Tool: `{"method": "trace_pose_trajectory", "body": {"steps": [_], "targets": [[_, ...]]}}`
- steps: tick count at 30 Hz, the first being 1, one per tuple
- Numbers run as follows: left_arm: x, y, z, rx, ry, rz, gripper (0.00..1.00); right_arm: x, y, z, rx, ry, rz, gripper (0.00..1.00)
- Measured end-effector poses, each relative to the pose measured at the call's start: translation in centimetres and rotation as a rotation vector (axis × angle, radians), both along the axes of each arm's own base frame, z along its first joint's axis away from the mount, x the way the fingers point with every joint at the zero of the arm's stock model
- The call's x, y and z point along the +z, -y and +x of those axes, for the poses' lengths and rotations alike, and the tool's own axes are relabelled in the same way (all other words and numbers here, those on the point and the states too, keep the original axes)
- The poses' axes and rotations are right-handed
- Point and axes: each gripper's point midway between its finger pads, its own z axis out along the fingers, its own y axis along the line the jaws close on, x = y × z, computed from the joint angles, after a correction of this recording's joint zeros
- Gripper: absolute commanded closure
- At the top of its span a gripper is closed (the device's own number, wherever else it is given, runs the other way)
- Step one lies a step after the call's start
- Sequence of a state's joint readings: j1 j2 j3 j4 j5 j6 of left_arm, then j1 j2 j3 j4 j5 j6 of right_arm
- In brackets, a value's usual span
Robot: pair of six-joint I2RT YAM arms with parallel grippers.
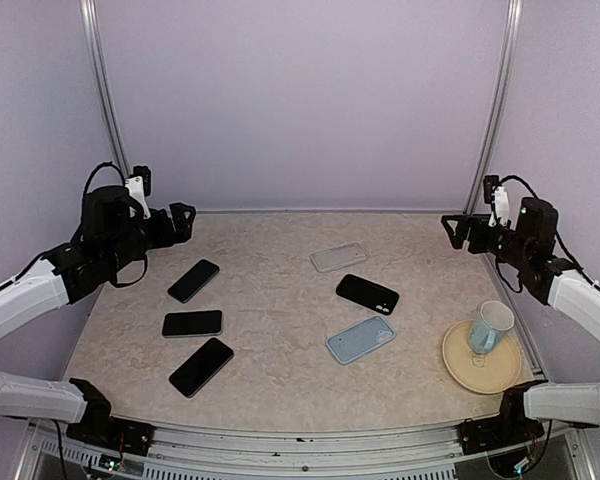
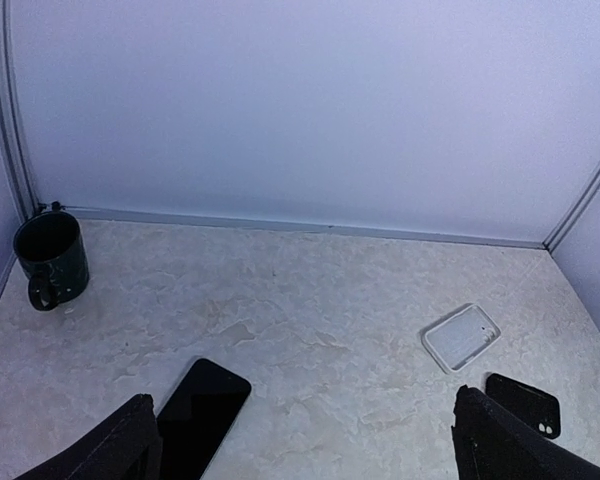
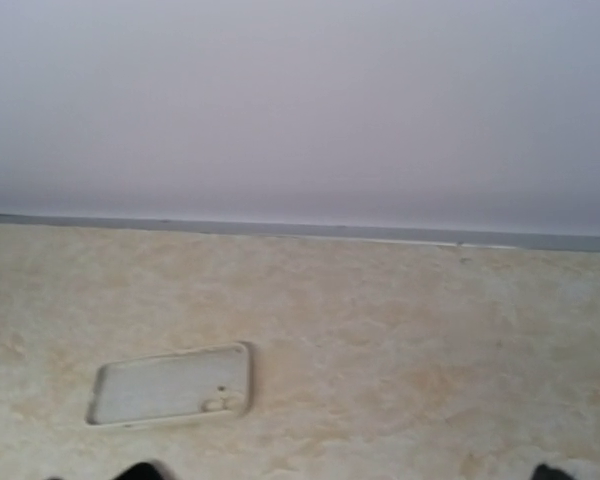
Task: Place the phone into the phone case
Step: Pick up the phone from the corner of the board.
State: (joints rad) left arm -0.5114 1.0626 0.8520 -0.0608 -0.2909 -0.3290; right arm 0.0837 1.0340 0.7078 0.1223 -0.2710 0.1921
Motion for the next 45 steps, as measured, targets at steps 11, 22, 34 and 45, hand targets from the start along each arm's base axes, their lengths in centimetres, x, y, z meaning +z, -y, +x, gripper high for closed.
{"method": "trace_pose_trajectory", "body": {"steps": [11, 22, 34, 45], "targets": [[0.0, -0.5, 0.8, -0.111, -0.013, -0.016, 0.01, -0.9, -4.3, -3.0, 0.280, 0.077, 0.104, 0.00], [-3.9, 1.1, 3.1, -0.157, -0.183, 0.067, 0.01, -3.1, -4.8, -2.2, 0.299, -0.005, 0.087, 0.00], [-9.0, -0.3, 4.8, -0.140, -0.358, 0.140, 0.01, -2.2, -7.4, -2.2, 0.320, -0.019, 0.003, 0.00], [-13.7, -0.6, 5.6, -0.255, -0.451, 0.204, 0.01, -3.5, -8.8, -2.0, 0.304, -0.083, -0.057, 0.00]]}}
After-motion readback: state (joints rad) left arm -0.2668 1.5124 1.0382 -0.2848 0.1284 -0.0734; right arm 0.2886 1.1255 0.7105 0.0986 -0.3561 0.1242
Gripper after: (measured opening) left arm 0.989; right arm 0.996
